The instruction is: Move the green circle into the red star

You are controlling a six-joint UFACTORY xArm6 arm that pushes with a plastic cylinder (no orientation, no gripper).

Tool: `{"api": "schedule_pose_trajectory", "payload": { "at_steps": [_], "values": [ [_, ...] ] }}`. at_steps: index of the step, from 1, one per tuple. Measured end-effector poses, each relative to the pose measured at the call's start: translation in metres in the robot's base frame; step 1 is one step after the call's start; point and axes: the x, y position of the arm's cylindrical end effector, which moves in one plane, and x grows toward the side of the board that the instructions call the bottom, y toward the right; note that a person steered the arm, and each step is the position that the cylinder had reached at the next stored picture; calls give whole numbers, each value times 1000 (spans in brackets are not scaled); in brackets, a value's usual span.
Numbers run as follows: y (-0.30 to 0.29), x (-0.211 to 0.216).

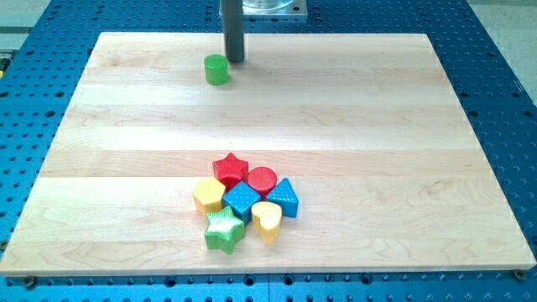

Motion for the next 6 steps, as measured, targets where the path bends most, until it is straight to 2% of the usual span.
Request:
{"api": "schedule_pose_trajectory", "payload": {
  "at_steps": [1,2,3,4,5,6],
  "values": [
    [8,66],
    [3,-15],
    [-61,-11],
    [-44,87],
    [-47,75],
    [-63,15]
  ]
}}
